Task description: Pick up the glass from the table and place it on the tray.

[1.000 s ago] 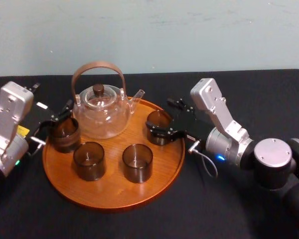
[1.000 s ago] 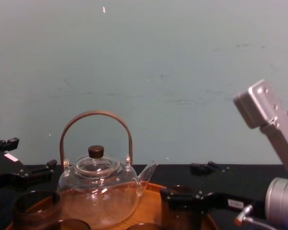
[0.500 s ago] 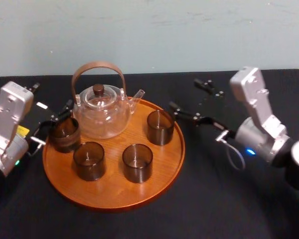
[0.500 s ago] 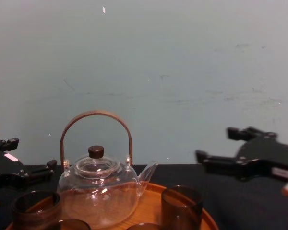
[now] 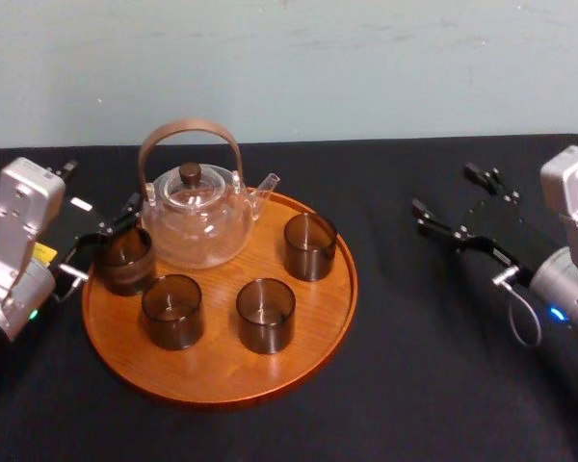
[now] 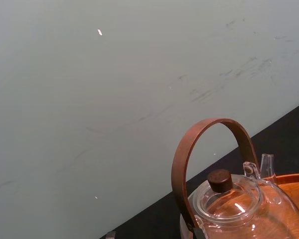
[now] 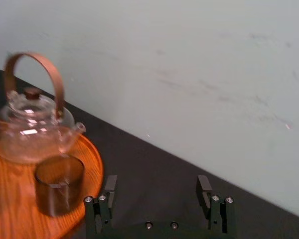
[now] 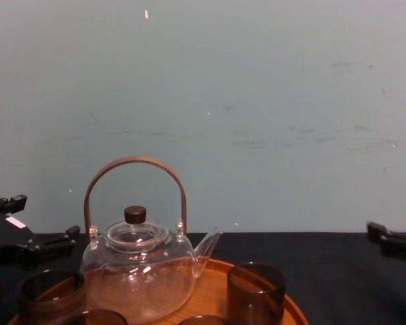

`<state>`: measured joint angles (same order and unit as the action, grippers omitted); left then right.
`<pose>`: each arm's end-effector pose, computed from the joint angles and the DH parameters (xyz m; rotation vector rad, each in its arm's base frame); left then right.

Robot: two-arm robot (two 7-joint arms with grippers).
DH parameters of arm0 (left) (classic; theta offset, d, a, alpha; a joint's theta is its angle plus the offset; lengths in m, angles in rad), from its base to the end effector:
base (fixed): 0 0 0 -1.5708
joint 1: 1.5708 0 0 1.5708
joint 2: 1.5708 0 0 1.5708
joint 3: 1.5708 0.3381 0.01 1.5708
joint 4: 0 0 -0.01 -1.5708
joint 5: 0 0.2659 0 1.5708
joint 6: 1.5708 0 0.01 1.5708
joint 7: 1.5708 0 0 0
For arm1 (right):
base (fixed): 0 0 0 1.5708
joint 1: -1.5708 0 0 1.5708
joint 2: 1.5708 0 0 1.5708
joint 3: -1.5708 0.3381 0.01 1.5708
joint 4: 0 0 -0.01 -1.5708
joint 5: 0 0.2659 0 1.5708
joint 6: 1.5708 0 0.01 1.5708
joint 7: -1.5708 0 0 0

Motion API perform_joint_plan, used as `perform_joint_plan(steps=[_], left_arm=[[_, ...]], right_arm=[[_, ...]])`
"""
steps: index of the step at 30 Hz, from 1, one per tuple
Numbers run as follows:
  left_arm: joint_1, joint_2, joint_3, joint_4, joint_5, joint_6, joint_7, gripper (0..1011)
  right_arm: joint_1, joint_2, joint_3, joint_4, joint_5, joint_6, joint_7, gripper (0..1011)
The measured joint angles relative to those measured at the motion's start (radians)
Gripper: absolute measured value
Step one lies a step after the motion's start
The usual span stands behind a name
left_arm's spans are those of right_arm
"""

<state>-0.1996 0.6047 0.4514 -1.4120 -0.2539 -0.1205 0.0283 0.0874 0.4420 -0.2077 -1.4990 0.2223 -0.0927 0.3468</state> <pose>0.3254 0.1214 -0.3328 0.3045 -0.2851 1.2480 0.3085 -0.1041 -0.3310 -0.1672 -0.1726 -1.0447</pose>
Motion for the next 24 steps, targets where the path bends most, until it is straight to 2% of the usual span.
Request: perform_joint_plan(steps=[5,24], left_arm=[[0.0,0.0,0.0,0.0,0.0,0.0,0.0,1001],[0.0,0.0,0.0,0.0,0.0,0.0,0.0,1002]], right_arm=[[-0.015,-0.008,0.012,0.027,-0.019,0.001,-0.022,1002],[-0.009,-0.007,0.007,0.02,-0.017,0.003,-0.015,1002]])
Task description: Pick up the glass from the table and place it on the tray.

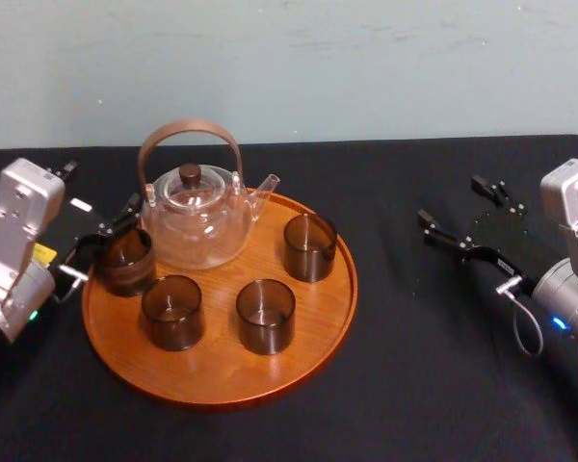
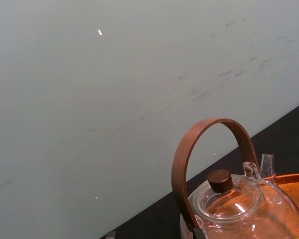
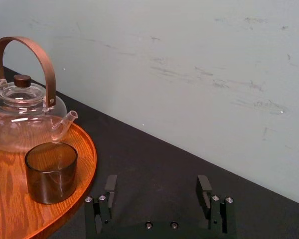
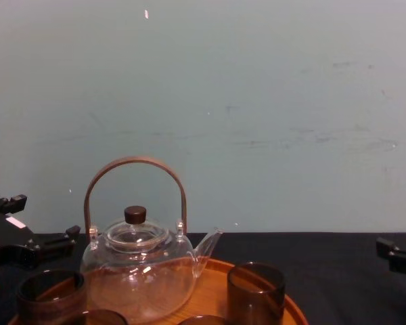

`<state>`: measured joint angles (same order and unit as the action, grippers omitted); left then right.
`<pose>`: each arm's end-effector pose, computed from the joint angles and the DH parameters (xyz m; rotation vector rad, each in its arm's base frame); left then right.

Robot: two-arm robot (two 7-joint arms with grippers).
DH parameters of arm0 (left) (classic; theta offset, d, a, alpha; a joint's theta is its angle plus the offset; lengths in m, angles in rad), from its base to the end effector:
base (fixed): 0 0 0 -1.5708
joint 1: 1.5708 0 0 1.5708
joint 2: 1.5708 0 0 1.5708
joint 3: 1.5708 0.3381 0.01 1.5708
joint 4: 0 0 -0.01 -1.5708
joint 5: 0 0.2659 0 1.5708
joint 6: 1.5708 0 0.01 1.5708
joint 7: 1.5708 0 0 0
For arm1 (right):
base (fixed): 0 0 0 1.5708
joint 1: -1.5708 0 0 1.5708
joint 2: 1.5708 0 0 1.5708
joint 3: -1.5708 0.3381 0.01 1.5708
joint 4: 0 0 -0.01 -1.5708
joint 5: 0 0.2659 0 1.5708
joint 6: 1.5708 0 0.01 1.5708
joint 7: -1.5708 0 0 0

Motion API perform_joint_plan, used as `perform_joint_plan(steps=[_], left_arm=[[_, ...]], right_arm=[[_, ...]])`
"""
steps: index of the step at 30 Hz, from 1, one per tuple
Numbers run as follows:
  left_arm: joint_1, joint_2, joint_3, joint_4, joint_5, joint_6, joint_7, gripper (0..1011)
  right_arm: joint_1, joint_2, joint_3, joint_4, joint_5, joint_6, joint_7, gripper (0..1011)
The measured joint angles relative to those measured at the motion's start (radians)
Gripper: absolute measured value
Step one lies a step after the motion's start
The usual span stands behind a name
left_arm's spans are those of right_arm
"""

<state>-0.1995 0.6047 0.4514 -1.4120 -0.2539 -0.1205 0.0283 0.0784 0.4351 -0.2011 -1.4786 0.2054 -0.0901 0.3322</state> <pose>0.3254 0.1214 -0.3329 0.3045 -0.2850 1.2480 0.3056 -0.1058 -0.3388 -0.1922 -0.1582 -1.0692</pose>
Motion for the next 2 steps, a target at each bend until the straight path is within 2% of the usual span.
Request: perform_joint_plan(steps=[2], left_arm=[[0.0,0.0,0.0,0.0,0.0,0.0,0.0,1001]], right_arm=[[0.0,0.0,0.0,0.0,0.0,0.0,0.0,1002]])
